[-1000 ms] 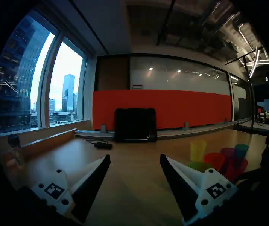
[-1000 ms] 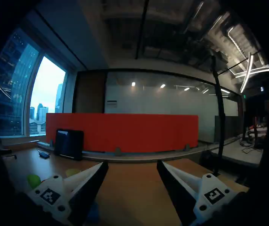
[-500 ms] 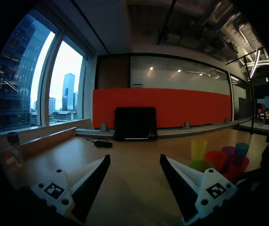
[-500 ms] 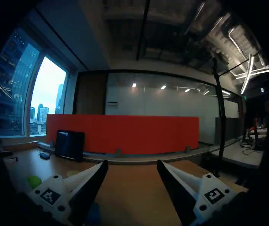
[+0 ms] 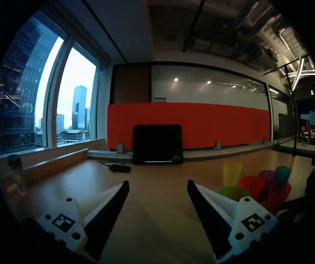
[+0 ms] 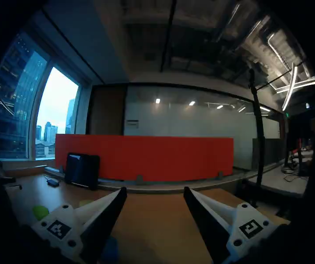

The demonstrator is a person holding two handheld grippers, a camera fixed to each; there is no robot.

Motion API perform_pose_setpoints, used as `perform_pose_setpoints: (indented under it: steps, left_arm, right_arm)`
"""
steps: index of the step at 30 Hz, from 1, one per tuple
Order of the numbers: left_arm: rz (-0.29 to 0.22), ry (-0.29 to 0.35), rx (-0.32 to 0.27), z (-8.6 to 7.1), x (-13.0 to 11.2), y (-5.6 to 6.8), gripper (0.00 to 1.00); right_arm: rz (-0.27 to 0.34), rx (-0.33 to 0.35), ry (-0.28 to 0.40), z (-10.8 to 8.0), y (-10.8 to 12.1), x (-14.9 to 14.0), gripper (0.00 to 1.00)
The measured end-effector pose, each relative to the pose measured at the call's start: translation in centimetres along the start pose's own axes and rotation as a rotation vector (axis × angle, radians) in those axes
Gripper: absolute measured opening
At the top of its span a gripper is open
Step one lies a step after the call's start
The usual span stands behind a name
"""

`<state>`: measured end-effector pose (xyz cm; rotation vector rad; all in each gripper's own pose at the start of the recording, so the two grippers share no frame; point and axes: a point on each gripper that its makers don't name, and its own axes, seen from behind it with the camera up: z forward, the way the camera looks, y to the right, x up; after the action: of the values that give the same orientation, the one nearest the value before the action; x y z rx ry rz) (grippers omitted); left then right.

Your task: Pour water

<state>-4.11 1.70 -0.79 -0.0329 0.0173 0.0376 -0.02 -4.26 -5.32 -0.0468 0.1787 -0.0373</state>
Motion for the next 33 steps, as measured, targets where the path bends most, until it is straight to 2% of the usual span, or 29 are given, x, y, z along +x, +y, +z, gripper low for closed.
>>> perform_pose_setpoints:
  steps: [12, 18, 24, 33]
  left_arm:
    - [0.001, 0.0, 0.0, 0.0, 0.0, 0.0, 0.98]
    - [0.001, -0.001, 0.0, 0.0, 0.0, -0.1, 0.98]
    - [0.001, -0.001, 0.0, 0.0, 0.0, -0.1, 0.98]
    - [0.001, -0.001, 0.0, 0.0, 0.0, -0.1, 0.98]
  right_arm:
    - [0.009, 0.014, 0.031, -0.3, 0.8, 0.1, 1.0]
    - [-0.015, 0.016, 0.02, -0.3, 1.0, -1.7, 1.0]
    - [0.001, 0.033, -0.006, -0.2, 0.2, -3.8, 1.0]
    - [-0.004, 0.053, 0.02, 0.4, -0.7, -5.3, 1.0]
